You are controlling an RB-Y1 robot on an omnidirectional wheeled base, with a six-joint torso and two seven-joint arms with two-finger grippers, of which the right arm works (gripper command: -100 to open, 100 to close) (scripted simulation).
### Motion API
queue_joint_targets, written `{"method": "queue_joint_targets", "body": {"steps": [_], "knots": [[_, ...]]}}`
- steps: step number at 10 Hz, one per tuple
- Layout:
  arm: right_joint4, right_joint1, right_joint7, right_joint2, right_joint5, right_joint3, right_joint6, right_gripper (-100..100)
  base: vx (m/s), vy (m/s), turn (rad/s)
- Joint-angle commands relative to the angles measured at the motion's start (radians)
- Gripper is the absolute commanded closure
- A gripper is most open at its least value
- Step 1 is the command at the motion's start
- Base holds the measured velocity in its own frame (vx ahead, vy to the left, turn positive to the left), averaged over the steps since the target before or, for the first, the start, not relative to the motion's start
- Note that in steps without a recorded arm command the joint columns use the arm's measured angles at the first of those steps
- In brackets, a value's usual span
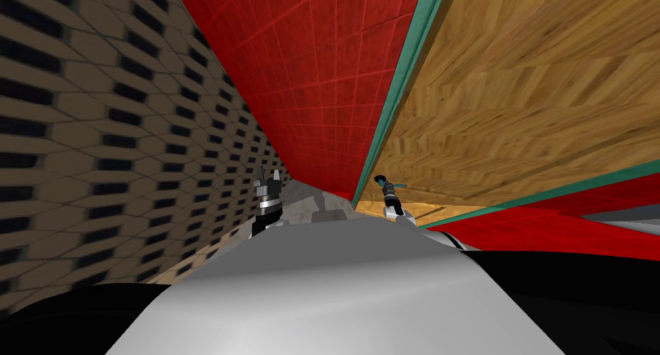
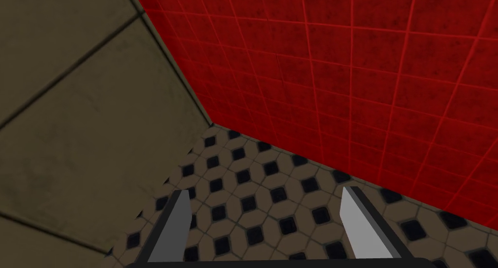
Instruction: Pull the door open
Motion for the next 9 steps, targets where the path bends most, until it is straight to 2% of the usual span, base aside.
{"method": "queue_joint_targets", "body": {"steps": [1, 2, 3, 4, 6, 7, 9], "knots": [[0.035, -0.019, -0.010, -0.004, 0.008, 0.012, -0.023, 100, -0.186, -0.034, 0.038], [0.026, -0.021, -0.028, -0.004, 0.023, 0.038, -0.023, 100, -0.209, -0.069, 0.079], [0.026, -0.021, -0.028, -0.004, 0.023, 0.038, -0.023, 100, -0.178, -0.073, 0.058], [0.020, -0.022, -0.041, -0.004, 0.035, 0.058, -0.023, 100, -0.211, -0.057, 0.080], [0.020, -0.022, -0.041, -0.004, 0.035, 0.058, -0.023, 100, -0.119, -0.016, 0.014], [0.041, -0.029, -0.044, -0.001, 0.036, 0.061, -0.033, 100, -0.021, 0.004, -0.003], [0.032, -0.020, -0.070, -0.010, 0.050, 0.086, -0.040, 100, -0.198, -0.030, 0.093]]}}
